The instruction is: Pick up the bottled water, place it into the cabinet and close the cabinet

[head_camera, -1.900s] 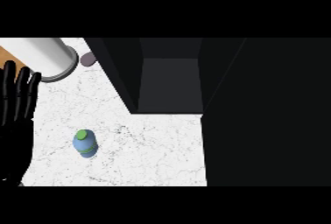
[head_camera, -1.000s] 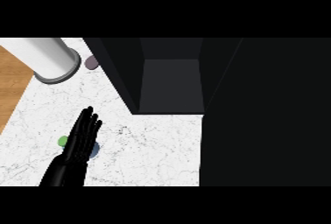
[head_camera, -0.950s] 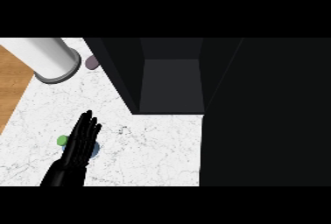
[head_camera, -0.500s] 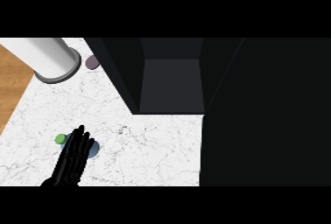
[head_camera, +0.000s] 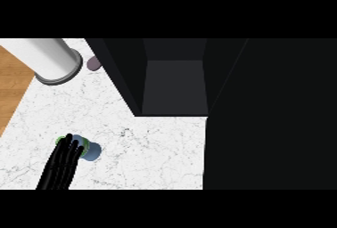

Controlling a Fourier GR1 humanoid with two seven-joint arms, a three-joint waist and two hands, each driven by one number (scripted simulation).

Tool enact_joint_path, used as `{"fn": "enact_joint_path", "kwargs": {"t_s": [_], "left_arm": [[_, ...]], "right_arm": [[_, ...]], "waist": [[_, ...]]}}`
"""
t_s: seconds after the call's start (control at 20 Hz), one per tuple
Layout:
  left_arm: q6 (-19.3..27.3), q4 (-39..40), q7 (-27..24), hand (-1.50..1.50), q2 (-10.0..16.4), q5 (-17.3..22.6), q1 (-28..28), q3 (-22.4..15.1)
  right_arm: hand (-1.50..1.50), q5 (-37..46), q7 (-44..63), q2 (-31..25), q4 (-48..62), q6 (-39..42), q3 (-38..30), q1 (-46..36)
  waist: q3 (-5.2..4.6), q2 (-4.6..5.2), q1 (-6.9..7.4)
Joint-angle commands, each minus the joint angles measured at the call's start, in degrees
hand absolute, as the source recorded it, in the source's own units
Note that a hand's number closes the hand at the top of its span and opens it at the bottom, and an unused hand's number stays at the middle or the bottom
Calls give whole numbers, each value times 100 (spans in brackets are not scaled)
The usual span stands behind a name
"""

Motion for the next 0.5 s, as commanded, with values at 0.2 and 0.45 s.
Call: {"fn": "enact_joint_path", "kwargs": {"t_s": [0.2,0.45], "left_arm": [[-59,556,-323,-150,63,474,-367,898],[-325,1244,-1146,-150,117,619,-105,1169]], "right_arm": [[-150,-6,-163,-54,196,187,-161,-106],[-150,53,-672,-44,291,478,-67,442]], "waist": [[-1,9,-2],[-1,3,-10]]}}
